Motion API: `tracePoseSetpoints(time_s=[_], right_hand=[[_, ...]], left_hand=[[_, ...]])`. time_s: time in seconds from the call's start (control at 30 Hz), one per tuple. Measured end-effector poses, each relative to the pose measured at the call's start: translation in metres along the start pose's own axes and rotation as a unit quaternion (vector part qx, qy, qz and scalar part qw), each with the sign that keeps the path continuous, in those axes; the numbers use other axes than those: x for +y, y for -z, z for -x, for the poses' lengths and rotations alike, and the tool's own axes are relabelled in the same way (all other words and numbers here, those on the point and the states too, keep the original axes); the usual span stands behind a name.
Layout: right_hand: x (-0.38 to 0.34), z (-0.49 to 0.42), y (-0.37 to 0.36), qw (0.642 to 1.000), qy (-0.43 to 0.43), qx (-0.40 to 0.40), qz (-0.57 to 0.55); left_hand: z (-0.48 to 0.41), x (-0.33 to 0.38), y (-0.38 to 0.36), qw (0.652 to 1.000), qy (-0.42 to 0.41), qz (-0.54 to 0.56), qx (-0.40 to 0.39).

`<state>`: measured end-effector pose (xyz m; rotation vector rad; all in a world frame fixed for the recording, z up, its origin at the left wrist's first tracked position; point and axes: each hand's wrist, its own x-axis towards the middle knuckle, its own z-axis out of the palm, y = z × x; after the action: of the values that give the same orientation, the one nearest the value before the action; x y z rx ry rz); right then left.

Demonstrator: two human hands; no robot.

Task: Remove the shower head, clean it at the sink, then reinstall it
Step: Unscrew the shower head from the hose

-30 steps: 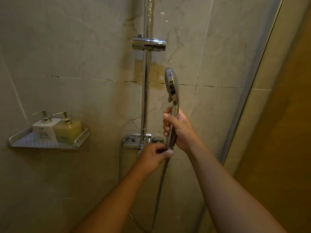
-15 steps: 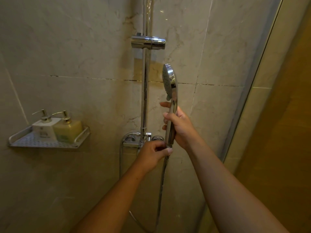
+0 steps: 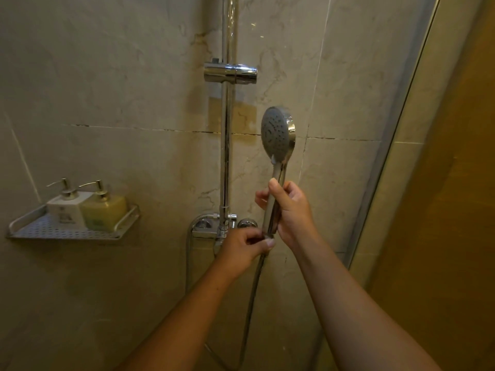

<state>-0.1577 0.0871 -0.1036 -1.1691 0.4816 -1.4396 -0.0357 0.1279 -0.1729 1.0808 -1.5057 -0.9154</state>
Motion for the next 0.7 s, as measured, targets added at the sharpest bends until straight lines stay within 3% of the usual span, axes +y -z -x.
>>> tracePoseSetpoints(time_s=[0.27, 0.47, 0.7], right_hand=[[-0.005, 0.0, 0.003, 0.994, -0.075, -0.05, 0.057], [0.001, -0.004, -0.005, 0.993, -0.104, 0.027, 0.052], [0.006, 0.0, -0.004, 0.988, -0.028, -0.004, 0.151]], left_hand=[[0.001, 0.0, -0.001, 1.0, 0.011, 0.002, 0.014], [0.003, 0.003, -0.007, 1.0, 0.003, -0.006, -0.002], [0.005, 0.002, -0.005, 1.0, 0.02, -0.007, 0.021]])
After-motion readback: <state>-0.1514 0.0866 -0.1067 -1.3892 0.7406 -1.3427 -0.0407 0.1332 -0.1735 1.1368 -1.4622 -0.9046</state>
